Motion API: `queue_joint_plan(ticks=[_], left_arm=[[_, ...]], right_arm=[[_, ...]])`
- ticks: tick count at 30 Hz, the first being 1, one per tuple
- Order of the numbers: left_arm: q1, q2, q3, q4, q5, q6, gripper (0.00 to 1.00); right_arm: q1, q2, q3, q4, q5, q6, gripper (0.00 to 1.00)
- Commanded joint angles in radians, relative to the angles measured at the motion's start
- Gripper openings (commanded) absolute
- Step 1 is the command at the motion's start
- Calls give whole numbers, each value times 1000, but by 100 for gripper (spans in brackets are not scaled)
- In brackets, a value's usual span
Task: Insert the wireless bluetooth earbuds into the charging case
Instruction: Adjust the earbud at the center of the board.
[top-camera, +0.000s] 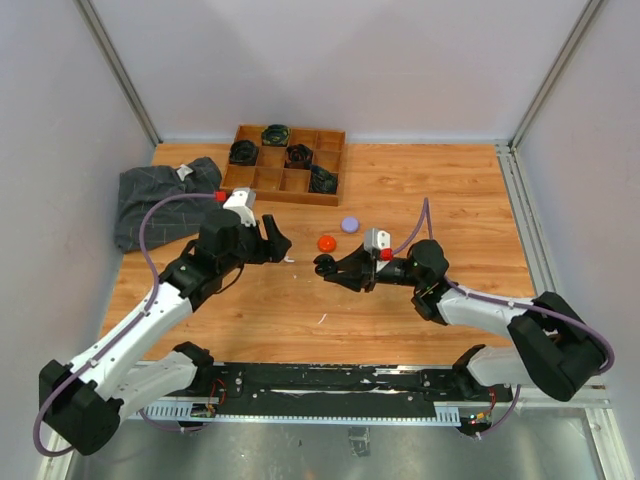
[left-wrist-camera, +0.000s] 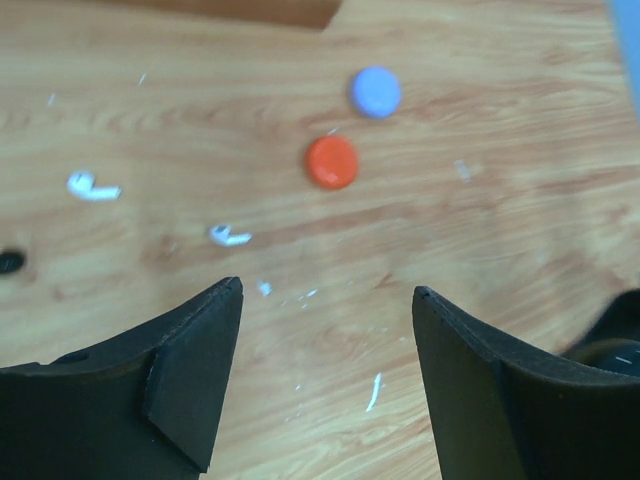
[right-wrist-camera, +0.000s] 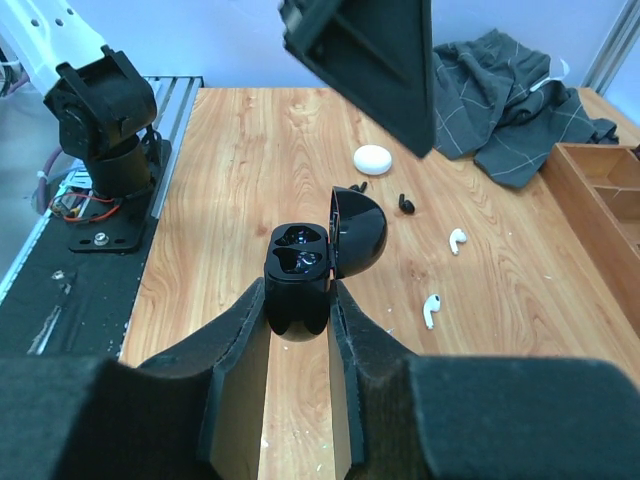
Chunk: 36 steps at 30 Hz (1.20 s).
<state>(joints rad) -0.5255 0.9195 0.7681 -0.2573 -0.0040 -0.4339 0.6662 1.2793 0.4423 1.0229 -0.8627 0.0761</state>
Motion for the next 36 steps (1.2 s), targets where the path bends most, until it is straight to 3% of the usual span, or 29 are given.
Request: queue_joint_plan(ticks=[1,8,14,24,36], left_arm=[[17,49,-37,-87,-171,-113,74],[129,132,-89,-116,-205,-161,74],[228,214,-106,-50,-208,-142,73],[401,418,-55,115,-46,-81,73],[467,604,7,162,3,-25,74]], right_arm=[[-9,48,-54,302,18,-3,1],[-9,150,-97,501,46,18,1],[-8,166,-93,501,49,-2,1],[6,147,-97,459,42,-52,1],[11,148,-85,428,21,-58,1]])
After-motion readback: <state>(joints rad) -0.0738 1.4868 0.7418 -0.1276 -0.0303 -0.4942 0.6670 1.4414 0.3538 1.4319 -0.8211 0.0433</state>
